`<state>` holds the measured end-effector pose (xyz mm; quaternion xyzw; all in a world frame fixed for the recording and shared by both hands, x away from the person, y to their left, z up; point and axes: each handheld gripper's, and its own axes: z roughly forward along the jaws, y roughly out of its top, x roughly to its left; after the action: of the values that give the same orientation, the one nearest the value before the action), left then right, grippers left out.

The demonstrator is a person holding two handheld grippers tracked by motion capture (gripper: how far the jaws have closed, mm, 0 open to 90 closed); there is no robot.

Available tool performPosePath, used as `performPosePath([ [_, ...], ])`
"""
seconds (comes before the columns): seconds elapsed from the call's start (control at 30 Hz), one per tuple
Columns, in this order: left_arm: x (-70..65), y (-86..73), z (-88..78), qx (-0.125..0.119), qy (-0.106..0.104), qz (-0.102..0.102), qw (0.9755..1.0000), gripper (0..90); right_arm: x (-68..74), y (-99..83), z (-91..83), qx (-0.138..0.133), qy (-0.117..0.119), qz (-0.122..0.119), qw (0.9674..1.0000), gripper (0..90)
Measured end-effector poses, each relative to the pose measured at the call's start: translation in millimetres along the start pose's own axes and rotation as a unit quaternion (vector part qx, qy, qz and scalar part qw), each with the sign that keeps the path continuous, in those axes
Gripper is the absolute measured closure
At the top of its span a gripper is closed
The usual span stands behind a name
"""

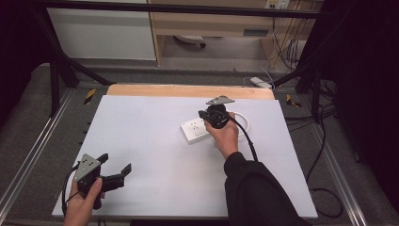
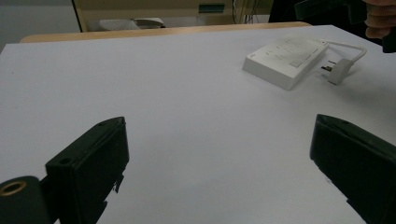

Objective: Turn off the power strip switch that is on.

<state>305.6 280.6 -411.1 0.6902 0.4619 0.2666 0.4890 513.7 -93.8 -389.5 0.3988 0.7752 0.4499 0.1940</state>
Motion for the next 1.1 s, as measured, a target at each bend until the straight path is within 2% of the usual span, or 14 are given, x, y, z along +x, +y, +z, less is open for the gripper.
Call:
performPosePath([
  [1.1, 0.1, 0.3, 0.0, 0.000, -0.001, 0.000, 1.0000, 4.4, 3.6, -19.8, 7.2, 0.025, 0.009, 0.004, 0.9996, 90.0],
])
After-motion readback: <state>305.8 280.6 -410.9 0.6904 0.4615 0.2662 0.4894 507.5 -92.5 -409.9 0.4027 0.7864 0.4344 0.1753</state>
